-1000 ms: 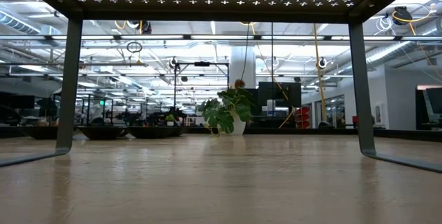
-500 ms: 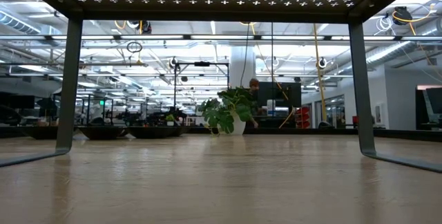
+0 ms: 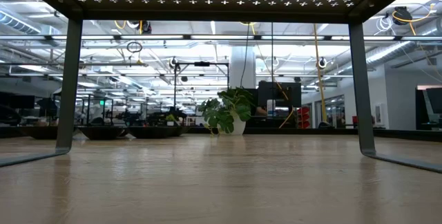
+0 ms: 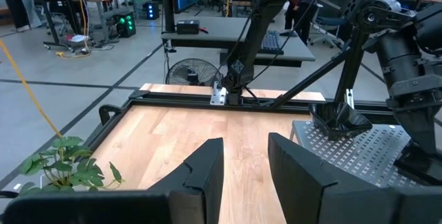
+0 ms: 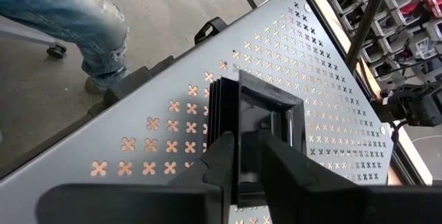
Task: Pick & Place Mini shaped plates
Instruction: Stack the square plate onto the stacked square plate on the shelf, then put the leaf-shaped plate on the shelf
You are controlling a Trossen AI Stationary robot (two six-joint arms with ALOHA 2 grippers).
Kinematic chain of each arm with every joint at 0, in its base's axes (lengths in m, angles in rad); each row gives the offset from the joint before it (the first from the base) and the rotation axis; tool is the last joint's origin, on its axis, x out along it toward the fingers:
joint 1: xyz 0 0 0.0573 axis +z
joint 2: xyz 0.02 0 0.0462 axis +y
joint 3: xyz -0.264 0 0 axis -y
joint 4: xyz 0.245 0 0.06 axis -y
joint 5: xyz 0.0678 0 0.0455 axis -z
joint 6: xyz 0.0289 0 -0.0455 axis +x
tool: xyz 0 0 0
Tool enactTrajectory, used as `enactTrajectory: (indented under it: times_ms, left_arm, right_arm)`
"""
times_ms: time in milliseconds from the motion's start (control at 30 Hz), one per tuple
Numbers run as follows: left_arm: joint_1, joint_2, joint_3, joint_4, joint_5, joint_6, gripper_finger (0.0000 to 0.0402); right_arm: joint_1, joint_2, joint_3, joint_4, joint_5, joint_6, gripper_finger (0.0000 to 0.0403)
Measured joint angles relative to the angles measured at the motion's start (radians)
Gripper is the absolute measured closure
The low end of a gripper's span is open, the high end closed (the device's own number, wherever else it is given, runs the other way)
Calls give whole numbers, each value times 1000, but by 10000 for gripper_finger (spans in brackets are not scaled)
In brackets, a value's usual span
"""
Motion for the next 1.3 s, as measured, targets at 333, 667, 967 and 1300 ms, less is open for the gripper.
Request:
enactTrajectory:
  times_ms: [333,667,967,1300]
  left_arm:
    - [0,0,0,0,0,0,282]
    - [0,0,0,0,0,0,282]
    - [0,0,0,0,0,0,282]
    - [0,0,0,0,0,0,282]
  right_arm:
    - [0,-16,1,-1,1,55,302]
    - [13,-112,1,21,-2,86,282]
    - [20,-241,1,-62,-5,199,284]
    - [13,-580,-235,-141,-4,360,284]
